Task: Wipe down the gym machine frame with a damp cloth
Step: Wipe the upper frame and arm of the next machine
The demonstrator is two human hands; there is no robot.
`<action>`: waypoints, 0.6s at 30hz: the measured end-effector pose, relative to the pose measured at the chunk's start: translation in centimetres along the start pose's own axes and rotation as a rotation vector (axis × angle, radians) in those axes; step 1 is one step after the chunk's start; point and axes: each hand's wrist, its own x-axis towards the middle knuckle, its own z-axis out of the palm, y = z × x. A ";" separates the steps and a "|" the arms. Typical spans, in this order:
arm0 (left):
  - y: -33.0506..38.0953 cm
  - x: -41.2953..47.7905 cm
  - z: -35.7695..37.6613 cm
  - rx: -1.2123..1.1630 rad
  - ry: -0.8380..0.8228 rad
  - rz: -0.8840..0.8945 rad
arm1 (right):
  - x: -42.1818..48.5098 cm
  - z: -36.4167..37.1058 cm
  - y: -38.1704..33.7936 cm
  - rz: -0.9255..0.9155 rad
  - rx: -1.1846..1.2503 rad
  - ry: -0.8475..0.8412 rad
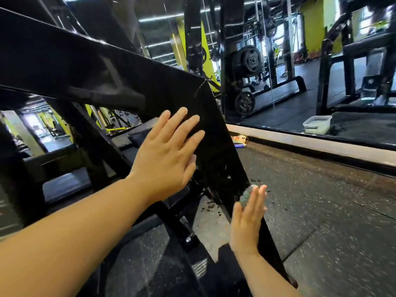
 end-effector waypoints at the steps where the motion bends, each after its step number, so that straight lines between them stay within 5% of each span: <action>1: 0.1 0.0 0.0 0.014 -0.018 -0.003 | -0.2 -0.3 0.8 0.238 0.052 -0.020; 4: 0.3 -0.1 -0.1 0.058 -0.066 -0.009 | 1.7 -0.7 -3.1 0.567 0.119 -0.014; 8: 0.5 -0.2 -0.1 0.016 -0.064 -0.007 | 4.1 1.1 -13.4 0.058 0.066 0.093; 12: 0.3 -0.1 -1.2 0.018 -0.083 0.001 | 3.0 1.6 -9.6 -0.355 -0.030 0.091; 15: 0.2 -0.5 -0.8 0.002 -0.201 0.049 | 0.3 0.5 -4.0 0.004 0.045 0.077; 18: -1.2 -0.1 -1.0 0.004 -0.149 0.115 | 2.7 1.4 -8.3 0.472 0.148 0.218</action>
